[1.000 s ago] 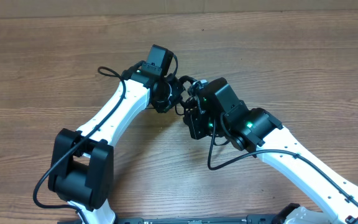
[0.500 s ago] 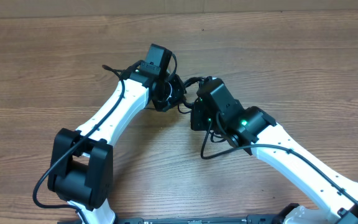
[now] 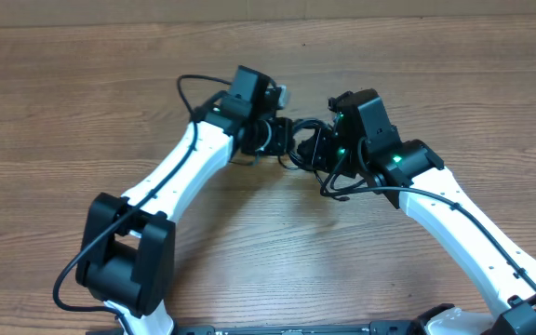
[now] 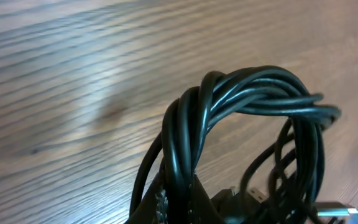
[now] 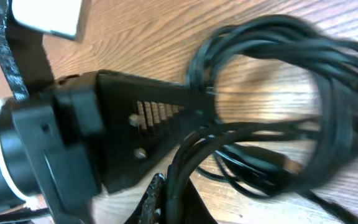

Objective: Untangle cables

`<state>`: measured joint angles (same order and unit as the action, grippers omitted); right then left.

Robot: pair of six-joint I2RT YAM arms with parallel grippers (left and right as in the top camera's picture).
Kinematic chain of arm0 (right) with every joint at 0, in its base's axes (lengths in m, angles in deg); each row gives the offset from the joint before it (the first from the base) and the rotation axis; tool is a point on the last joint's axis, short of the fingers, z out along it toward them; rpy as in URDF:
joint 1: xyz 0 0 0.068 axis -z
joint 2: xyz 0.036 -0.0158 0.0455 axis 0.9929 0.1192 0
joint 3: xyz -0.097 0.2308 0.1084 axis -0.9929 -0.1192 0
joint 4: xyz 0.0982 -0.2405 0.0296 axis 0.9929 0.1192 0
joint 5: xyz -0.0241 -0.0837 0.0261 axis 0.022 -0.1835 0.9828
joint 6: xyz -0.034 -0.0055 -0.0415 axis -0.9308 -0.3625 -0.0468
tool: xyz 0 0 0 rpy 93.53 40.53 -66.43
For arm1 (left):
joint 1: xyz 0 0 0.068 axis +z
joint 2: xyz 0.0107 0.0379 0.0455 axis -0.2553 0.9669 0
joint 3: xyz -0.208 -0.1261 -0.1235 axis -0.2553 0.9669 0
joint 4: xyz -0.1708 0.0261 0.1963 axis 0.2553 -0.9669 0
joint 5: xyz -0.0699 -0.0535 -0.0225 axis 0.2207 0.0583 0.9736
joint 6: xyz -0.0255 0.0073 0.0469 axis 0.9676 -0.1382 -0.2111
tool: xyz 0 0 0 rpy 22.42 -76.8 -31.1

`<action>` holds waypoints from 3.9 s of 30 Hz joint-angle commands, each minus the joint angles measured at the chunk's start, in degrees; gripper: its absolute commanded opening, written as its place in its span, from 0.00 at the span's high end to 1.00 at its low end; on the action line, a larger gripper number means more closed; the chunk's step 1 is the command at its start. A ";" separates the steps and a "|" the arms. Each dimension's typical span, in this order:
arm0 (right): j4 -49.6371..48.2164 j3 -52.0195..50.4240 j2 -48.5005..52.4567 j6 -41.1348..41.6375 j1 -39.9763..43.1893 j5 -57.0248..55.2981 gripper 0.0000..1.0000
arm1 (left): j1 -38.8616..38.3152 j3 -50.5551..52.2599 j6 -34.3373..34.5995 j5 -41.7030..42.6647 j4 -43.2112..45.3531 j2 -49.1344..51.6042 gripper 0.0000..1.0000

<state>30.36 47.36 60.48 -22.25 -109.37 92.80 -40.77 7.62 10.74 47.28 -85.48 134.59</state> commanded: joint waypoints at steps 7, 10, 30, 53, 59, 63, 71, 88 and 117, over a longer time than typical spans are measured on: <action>4.04 1.09 0.28 4.76 1.29 -8.48 0.96 | -1.01 -1.14 -4.70 3.85 0.26 -1.49 0.96; 4.11 0.42 0.87 4.74 1.95 -8.48 0.96 | -0.55 -1.11 -6.56 10.32 1.57 -1.51 0.96; 5.09 -0.33 4.55 10.01 7.61 -13.33 0.96 | 4.96 -1.11 -12.00 44.37 7.61 -1.49 0.96; 9.97 10.84 -5.55 7.23 7.67 -10.60 0.00 | 4.98 -1.11 11.06 18.93 11.32 -1.42 0.96; 17.66 10.82 -11.69 8.59 10.84 -12.94 0.00 | 6.45 -1.11 37.86 13.68 9.97 -1.42 0.96; 22.45 10.73 -11.63 8.55 11.45 -8.17 0.00 | 6.95 -1.11 60.78 9.94 4.31 -1.42 0.96; 25.66 6.16 -9.42 22.91 10.10 -4.59 0.00 | 7.04 -1.11 96.65 13.18 1.84 -1.42 0.96; -13.22 -11.08 6.80 67.80 10.10 12.74 0.00 | 8.70 -1.11 98.47 18.86 9.49 -1.42 0.96; -16.59 -11.08 9.60 65.11 5.16 -14.71 0.60 | 9.31 -1.11 98.47 41.94 15.76 -1.44 0.96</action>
<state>10.49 35.89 69.99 51.41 -105.19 85.37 -32.42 7.23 108.61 80.68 -70.33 134.61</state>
